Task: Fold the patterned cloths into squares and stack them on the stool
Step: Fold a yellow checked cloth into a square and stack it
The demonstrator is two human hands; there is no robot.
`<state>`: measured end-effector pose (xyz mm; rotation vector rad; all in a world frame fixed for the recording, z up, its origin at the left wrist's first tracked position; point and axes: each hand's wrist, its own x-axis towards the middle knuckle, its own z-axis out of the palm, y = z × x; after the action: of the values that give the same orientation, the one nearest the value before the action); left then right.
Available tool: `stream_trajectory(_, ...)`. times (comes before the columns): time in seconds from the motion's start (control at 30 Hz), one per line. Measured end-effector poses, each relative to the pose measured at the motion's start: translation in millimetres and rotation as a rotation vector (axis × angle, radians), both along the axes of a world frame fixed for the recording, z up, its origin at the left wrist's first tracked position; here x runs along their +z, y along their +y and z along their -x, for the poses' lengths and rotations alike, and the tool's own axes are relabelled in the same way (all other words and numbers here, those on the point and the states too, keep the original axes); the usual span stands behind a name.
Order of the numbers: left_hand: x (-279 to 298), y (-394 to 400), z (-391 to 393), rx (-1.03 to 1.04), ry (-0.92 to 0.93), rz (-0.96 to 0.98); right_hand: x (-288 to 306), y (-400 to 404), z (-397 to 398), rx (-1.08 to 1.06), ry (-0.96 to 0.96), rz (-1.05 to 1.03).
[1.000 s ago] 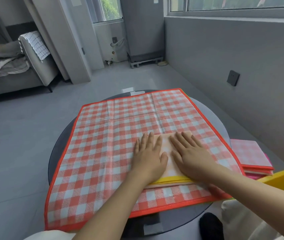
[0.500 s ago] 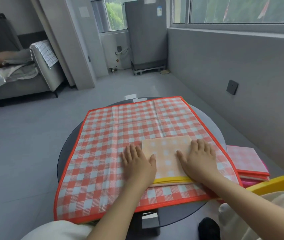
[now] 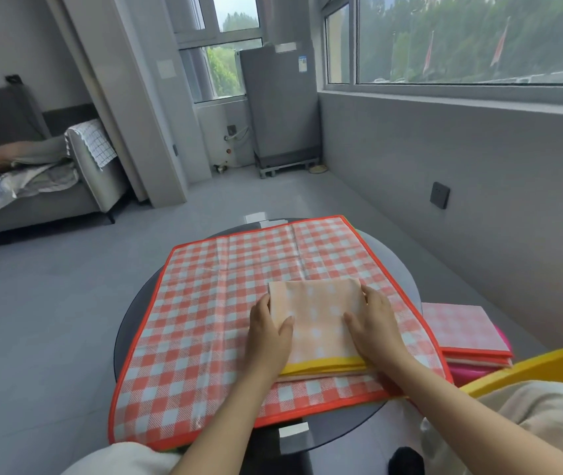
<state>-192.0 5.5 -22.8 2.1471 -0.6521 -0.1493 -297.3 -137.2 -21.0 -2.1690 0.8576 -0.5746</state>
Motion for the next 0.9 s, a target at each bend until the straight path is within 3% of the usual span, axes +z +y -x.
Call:
stream_trajectory(0.13, 8, -16, 4, 0.009, 0.07, 0.177, 11, -9, 9, 0.028, -0.133, -0.084)
stream_trajectory(0.57, 68, -177, 42, -0.174, 0.085, 0.363, 81, -154, 76, -0.151, -0.237, 0.02)
stream_trajectory(0.9, 4, -318, 111, -0.288, 0.282, 0.239, 22, -266, 157, -0.32, -0.156, -0.024)
